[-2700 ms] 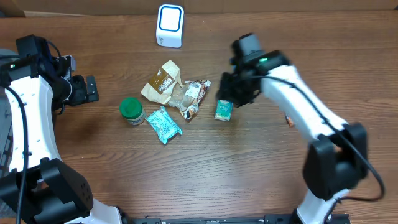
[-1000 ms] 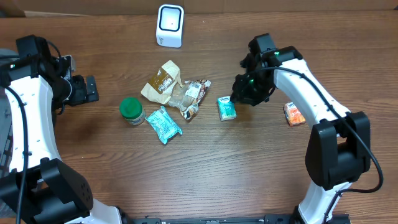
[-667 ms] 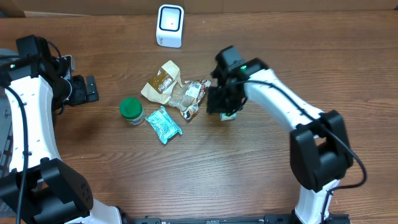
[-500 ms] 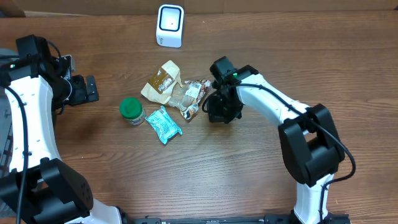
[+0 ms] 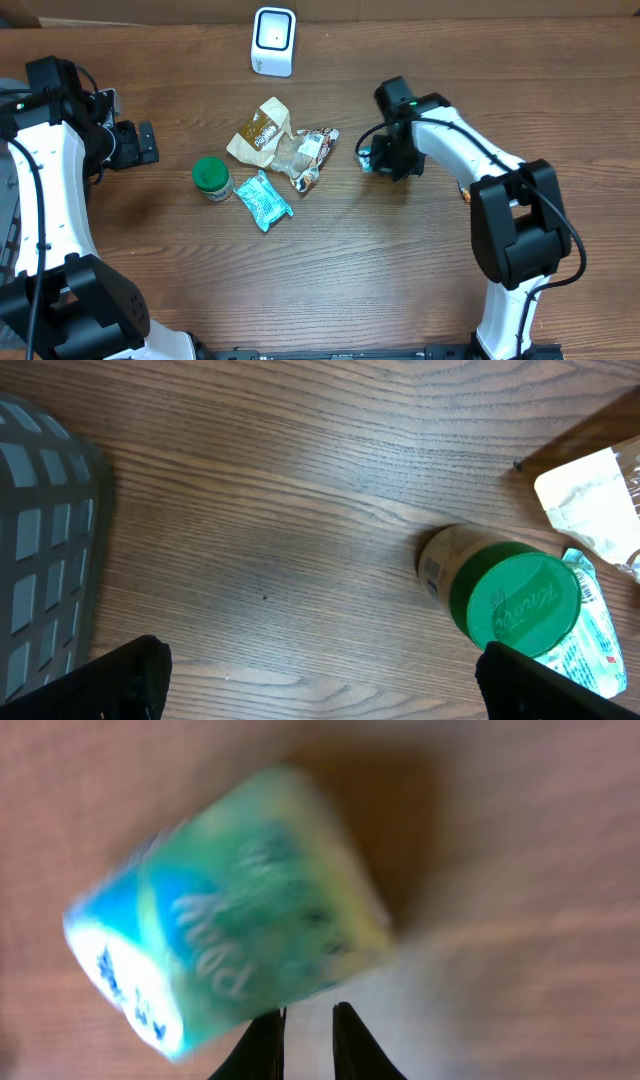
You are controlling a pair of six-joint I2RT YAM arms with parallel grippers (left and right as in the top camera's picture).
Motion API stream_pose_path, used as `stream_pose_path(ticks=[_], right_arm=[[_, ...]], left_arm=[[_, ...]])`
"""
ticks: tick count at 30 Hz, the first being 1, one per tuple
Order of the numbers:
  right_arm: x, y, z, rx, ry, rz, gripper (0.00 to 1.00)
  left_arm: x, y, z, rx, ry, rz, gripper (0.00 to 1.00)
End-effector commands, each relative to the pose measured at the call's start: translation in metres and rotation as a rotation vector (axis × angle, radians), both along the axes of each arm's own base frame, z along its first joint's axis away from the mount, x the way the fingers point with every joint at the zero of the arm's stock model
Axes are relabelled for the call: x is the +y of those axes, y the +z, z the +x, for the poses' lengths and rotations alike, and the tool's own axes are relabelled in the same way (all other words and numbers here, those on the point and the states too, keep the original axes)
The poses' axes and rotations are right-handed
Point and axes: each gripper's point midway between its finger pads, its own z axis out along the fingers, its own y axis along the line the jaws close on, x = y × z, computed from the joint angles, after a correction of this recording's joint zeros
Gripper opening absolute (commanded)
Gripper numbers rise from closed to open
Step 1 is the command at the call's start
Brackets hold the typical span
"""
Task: Scan the item barcode
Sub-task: 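Lift the green tissue pack with the right gripper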
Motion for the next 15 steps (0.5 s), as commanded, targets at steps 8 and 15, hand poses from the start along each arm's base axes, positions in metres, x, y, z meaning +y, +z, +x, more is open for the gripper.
stream_pose_path(ticks=[8,15], right_arm=[[0.015,0.021,0.060,-0.216,0.002,0.188,0.15],[0.023,0.028,0.039,-0.104,-0.008,0.245,0.43]], left_arm=[[-0.002,0.000,0.001,-0.002,0.002,-0.008,1.00],[-0.002,0.000,0.001,-0.003,0.002,-0.007,1.00]])
